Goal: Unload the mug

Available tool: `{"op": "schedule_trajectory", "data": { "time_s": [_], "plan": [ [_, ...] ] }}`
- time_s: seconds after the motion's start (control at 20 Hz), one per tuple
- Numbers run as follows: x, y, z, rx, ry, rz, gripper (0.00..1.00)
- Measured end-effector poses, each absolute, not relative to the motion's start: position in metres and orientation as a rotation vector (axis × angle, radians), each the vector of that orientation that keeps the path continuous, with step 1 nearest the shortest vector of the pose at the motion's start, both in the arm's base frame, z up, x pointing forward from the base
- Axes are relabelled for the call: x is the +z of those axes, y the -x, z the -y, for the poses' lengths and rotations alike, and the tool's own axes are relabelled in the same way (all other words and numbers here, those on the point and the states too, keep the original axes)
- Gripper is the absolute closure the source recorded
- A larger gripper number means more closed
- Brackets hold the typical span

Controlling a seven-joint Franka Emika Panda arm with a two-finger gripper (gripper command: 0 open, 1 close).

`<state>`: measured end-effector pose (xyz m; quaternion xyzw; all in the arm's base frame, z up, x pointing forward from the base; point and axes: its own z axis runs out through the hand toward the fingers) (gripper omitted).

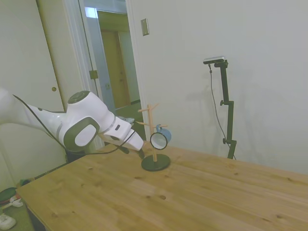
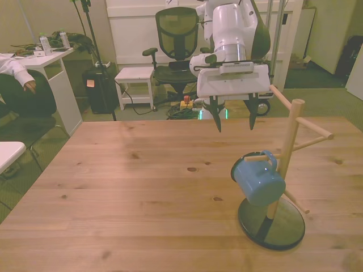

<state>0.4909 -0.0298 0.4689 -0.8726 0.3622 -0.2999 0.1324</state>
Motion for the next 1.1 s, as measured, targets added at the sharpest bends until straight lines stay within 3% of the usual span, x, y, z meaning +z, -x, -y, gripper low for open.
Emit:
{"op": "schedule_trajectory", "data": {
  "time_s": [1.1],
  "plan": [
    [0.477,-0.582,0.056,-1.087,2.429,-1.044,0.0]
  ]
}}
